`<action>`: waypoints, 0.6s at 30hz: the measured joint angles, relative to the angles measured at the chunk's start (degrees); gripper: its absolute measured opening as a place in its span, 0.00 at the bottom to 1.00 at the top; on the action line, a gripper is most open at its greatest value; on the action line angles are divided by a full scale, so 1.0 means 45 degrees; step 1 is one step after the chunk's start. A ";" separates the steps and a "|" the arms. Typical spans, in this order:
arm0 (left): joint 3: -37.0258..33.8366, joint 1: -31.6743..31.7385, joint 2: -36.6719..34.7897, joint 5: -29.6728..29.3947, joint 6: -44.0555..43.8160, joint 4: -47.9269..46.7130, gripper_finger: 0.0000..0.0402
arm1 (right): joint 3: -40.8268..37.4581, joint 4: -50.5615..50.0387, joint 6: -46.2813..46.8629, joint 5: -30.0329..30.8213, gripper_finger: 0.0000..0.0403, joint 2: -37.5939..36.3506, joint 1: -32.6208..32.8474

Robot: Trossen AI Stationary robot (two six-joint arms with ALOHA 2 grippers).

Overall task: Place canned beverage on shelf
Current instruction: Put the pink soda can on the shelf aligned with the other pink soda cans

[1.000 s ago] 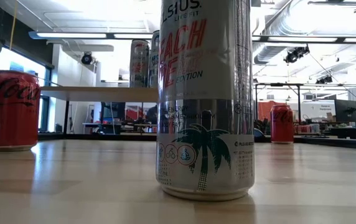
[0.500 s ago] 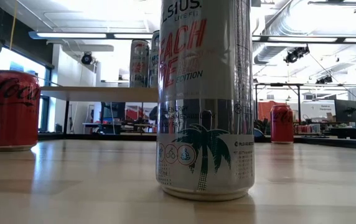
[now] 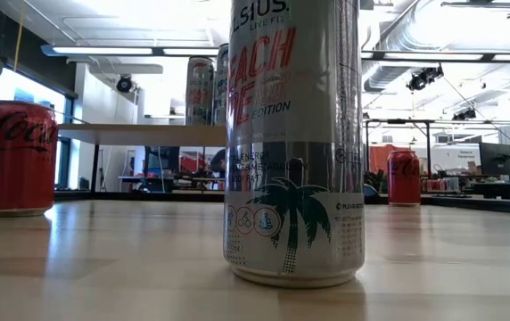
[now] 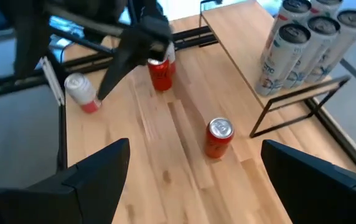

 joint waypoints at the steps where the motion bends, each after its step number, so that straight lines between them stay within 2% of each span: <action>1: 0.0000 -0.0127 -0.0005 0.0118 0.0266 -0.0288 0.85 | -0.0001 0.0007 0.0376 0.0184 0.87 0.0108 0.0067; 7: -0.0009 -0.0881 -0.0005 0.0309 0.2185 -0.2565 0.85 | -0.0002 0.0007 0.2555 0.0632 0.87 0.0828 0.0247; 10: -0.0431 -0.1273 -0.0009 0.0258 0.3338 -0.2927 0.85 | -0.0002 0.0007 0.3575 0.0624 0.87 0.1309 0.0247; 13: -0.1213 -0.1560 0.0018 0.0222 0.4048 -0.2549 0.85 | -0.0002 0.0003 0.4336 0.0582 0.87 0.1781 0.0247; 18: -0.2724 -0.1735 0.0310 0.0236 0.4362 -0.0457 0.85 | -0.0002 0.0011 0.5220 0.0261 0.87 0.2419 0.0232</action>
